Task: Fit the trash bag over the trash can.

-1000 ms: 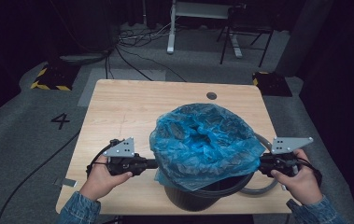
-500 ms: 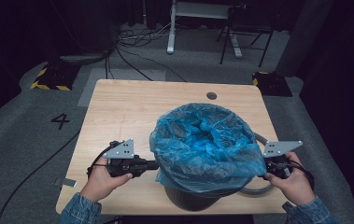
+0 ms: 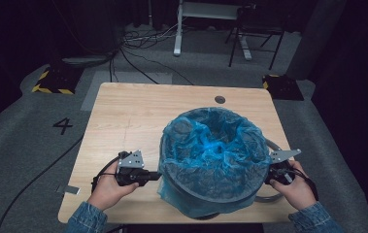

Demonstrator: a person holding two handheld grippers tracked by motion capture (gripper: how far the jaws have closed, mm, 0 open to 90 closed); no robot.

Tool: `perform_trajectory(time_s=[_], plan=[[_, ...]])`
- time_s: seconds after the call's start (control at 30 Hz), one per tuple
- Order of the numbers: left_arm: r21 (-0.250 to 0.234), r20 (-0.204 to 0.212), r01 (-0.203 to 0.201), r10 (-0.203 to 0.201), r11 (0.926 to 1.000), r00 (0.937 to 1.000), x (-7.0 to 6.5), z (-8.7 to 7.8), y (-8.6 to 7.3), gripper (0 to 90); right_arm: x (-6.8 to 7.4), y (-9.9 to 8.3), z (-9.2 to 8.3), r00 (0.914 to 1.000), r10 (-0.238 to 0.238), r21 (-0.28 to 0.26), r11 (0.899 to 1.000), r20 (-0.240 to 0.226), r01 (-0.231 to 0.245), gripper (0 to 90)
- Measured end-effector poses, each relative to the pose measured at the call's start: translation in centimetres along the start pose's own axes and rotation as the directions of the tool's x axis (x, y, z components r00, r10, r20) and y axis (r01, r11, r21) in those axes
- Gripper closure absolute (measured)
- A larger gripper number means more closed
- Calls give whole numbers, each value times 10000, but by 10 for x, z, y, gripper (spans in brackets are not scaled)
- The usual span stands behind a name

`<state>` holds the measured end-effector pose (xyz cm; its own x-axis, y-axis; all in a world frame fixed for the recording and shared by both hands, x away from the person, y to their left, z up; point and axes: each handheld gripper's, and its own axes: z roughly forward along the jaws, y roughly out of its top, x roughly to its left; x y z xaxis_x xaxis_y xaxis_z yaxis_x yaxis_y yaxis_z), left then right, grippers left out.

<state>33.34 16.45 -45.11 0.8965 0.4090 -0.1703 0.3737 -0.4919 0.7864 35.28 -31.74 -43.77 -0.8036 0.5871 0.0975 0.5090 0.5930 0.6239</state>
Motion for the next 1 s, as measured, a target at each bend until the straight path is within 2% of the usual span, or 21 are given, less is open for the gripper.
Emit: perform_trajectory(time_s=[0.07,0.13,0.2,0.27,0.33,0.4,0.47,0.57,0.67,0.77,0.87,1.0], plan=[[237,-139,51,-48,9997,9999,3,6,-6,900,-4,-6,2,9999,167,79,9998,36,-167,900],[236,-45,284,-283,9993,9996,6,10,-11,900,-6,-12,5,9995,306,128,9995,0,-306,900],[118,-49,329,-328,9994,9994,6,8,-13,900,-6,-15,6,9993,383,180,9991,-41,-382,879],[-363,55,431,-429,9984,9991,4,0,-12,888,-7,-18,5,9993,379,154,9992,-9,-379,695],[-1259,259,621,-593,9901,9979,0,-10,-11,679,-7,-19,1,9999,96,-91,9999,-37,-96,518],[-1647,259,659,-625,9841,9977,-6,-21,-9,523,-6,-20,-9,9999,-135,-452,9989,67,138,388],[-1822,109,415,-402,9824,9991,-12,-33,-7,440,-4,-20,-21,9996,-208,-776,9967,177,221,339],[-2144,19,295,-297,9763,9996,-22,-49,-4,404,0,-19,-40,9987,-271,-1174,9926,423,320,290],[-2433,113,67,-41,9699,9999,-34,-59,5,399,10,-12,-58,9981,-527,-1743,9830,304,572,253],[-2622,185,-260,319,9647,9993,-45,-63,18,384,23,0,-74,9952,-977,-2234,9701,-28,946,225],[-2767,298,-713,828,9583,9961,-55,-63,32,365,35,14,-86,9897,-1422,-2572,9572,-171,1331,189],[-2879,340,-972,1115,9527,9932,-63,-63,45,352,48,29,-94,9803,-1946,-2990,9379,-340,1758,170]])
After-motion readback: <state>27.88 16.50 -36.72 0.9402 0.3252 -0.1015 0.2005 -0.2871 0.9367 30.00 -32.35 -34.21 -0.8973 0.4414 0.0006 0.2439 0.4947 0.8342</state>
